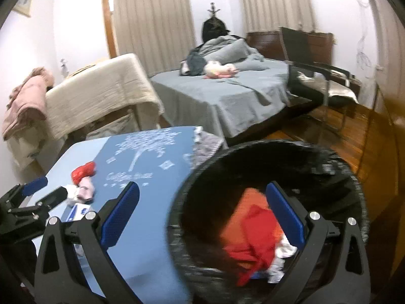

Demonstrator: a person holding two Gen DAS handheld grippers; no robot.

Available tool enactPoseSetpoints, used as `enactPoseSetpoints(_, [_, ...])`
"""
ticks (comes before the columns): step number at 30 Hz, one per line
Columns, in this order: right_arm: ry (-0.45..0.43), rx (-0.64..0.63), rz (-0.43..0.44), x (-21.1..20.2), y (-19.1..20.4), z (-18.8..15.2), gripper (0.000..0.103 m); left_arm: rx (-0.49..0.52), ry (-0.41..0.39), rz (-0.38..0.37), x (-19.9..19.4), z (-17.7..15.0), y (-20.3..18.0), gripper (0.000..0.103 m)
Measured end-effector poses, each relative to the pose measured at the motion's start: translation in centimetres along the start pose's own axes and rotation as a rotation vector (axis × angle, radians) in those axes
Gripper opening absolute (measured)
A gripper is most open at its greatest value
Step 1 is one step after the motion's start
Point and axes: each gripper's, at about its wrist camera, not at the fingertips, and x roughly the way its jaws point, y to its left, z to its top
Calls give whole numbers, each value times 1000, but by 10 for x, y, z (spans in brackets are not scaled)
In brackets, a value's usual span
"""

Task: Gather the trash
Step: 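Grasp the alcohol pads box again with the left tool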

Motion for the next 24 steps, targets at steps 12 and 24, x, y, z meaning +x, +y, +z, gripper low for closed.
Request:
enactPoseSetpoints(12, [48, -94, 66, 22, 57, -22, 97, -56, 77, 48, 14, -39, 32, 88])
enactPoseSetpoints(24, [66, -91, 66, 30, 57, -29, 97, -76, 167, 60, 47, -56, 29, 87])
